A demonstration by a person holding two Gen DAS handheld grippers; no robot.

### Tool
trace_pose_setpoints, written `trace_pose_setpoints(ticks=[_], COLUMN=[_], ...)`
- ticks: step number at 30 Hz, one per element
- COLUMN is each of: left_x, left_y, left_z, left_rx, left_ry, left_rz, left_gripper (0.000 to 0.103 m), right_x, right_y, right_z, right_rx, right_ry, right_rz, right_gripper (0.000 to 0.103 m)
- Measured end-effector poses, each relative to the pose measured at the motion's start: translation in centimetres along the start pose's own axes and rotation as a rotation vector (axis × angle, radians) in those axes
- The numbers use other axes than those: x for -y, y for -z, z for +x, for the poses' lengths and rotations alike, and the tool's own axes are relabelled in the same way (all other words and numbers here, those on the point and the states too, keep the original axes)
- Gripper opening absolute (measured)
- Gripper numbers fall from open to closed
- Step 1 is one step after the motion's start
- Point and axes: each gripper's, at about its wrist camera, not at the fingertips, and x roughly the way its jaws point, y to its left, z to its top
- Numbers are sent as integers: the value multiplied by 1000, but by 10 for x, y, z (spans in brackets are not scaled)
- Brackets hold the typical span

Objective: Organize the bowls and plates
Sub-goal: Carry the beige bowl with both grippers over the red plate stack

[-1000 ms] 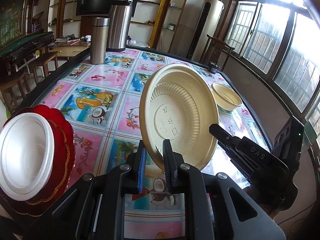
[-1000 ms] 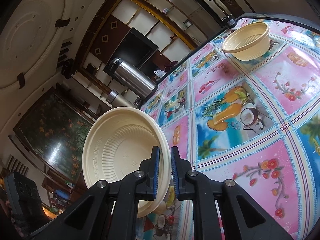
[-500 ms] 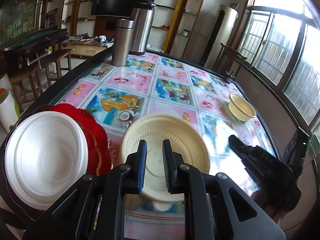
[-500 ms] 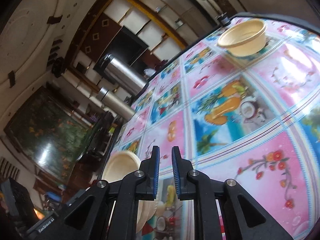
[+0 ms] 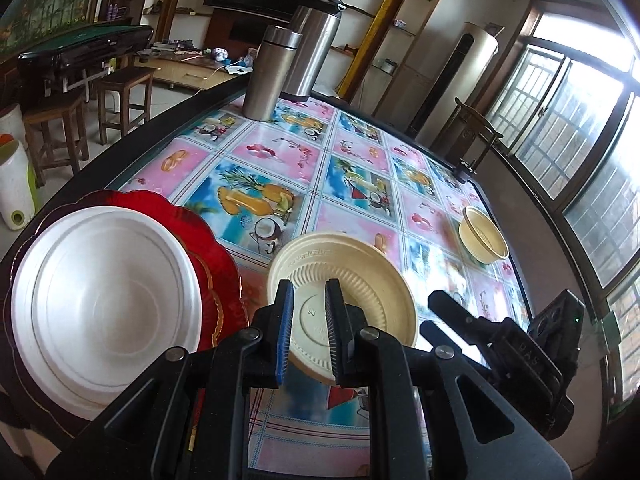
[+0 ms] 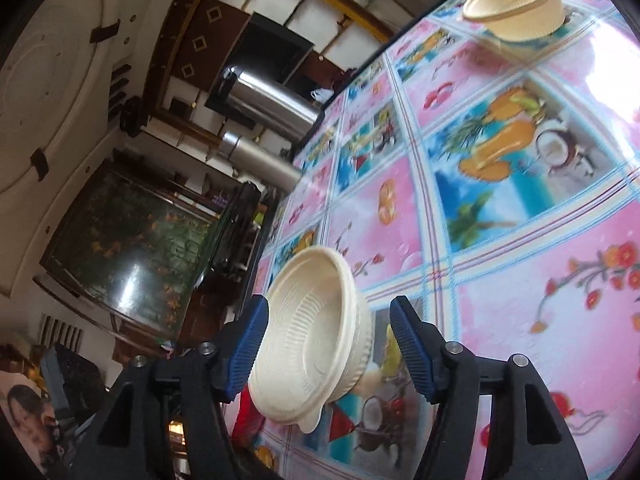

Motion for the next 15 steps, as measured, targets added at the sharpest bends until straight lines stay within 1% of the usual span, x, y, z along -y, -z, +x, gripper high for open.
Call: trace_pose_setpoints(ticks=[2,4,6,7,8,10,12,15], left_x=[0,-1,-2,-3,-4,-4,-3,0], left_y=[-2,-4,-7,-8,-9,-10,-11,-11], left_z=[0,2,5,5,6,8,12,18], left_rx=[-2,-13,-25,-29,-32,-45,-61,-84], left_ry=[-10,-10,-8,-10,-12,-11,-7,-9], left_rz=[-3,-17,-29,-35,-40,-46,-57,-60], left_gripper=[14,14,14,14,14,14,14,14], right_x=[-4,-11,-16,-19,-20,-20,-17,-11], right_y=[0,-1,-1,-2,-2,-2,-2,-4], right_z=[7,15,20,22,25,30,32,24], right_rx=[-24,-55,-63,-63,-67,-106,-116,-103], right_ry=[10,82,154,192,224,254,251,240], right_rz=[7,0,-9,-16,-23,-34,-11,15], right_gripper=[66,66,60,47,28,10,9,9])
